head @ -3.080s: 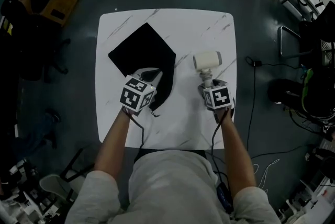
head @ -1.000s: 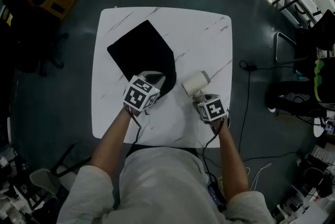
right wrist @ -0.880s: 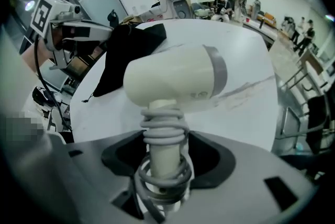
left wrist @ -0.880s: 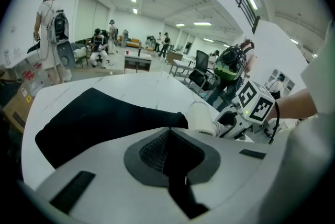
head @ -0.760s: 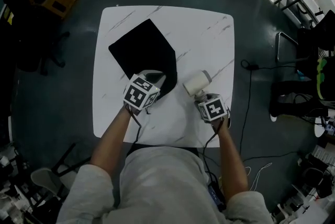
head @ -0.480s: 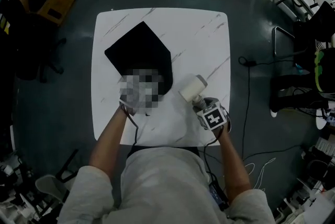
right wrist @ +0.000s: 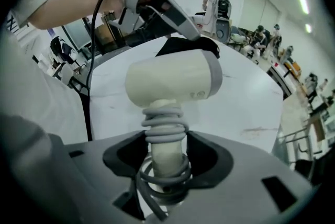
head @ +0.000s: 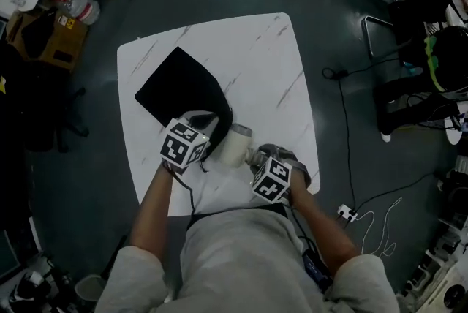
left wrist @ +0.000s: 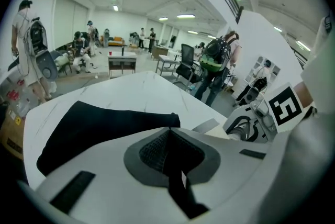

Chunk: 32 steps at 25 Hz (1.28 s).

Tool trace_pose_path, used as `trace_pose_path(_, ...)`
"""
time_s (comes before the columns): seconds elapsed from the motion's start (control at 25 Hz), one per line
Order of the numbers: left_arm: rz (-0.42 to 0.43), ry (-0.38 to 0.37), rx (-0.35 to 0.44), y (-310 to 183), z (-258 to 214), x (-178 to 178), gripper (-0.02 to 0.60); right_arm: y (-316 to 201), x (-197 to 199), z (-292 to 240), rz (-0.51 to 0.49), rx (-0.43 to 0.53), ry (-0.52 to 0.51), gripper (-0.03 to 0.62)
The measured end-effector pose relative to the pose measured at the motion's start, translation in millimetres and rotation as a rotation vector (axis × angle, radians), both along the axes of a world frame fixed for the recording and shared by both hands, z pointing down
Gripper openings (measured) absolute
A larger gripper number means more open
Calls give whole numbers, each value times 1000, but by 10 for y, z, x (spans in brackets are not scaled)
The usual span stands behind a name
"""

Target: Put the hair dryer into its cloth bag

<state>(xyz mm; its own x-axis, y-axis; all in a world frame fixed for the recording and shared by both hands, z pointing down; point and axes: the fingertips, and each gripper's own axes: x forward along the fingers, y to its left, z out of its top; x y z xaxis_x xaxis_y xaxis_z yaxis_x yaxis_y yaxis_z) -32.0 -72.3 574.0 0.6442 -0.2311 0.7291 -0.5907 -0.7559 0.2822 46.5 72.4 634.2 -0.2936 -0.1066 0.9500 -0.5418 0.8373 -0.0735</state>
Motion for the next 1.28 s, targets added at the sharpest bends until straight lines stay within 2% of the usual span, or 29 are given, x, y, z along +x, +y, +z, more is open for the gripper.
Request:
trace_pose_path(0.44, 73, -15, 3, 129, -36, 154, 11, -144, -237, 186, 8, -42, -11, 239)
trace_pose_path(0.88, 129, -32, 17, 243, -29, 222, 11, -317, -393, 290, 121, -110, -109, 239)
trace_pose_path(0.96, 121, -35, 47, 226, -29, 216, 11, -359, -412, 289, 137, -121, -132, 239)
trace_pose_path(1.12, 100, -49, 173, 171, -60, 125, 12, -438, -420, 291, 149, -122, -150, 239)
trace_pose_path(1.16, 103, -48, 185, 194, -70, 104, 18, -453, -415, 295, 149, -121, -149, 239)
trace_pose_path(1.2, 106, -39, 185, 232, -86, 87, 58, -467, -409, 297, 149, -119, -148, 239)
trace_pose_path(1.24, 107, -28, 179, 278, -105, 66, 150, -481, -405, 299, 149, -118, -147, 239)
trace_pose_path(1.28, 102, -21, 173, 324, -122, 30, 179, -495, -402, 301, 149, -116, -147, 239)
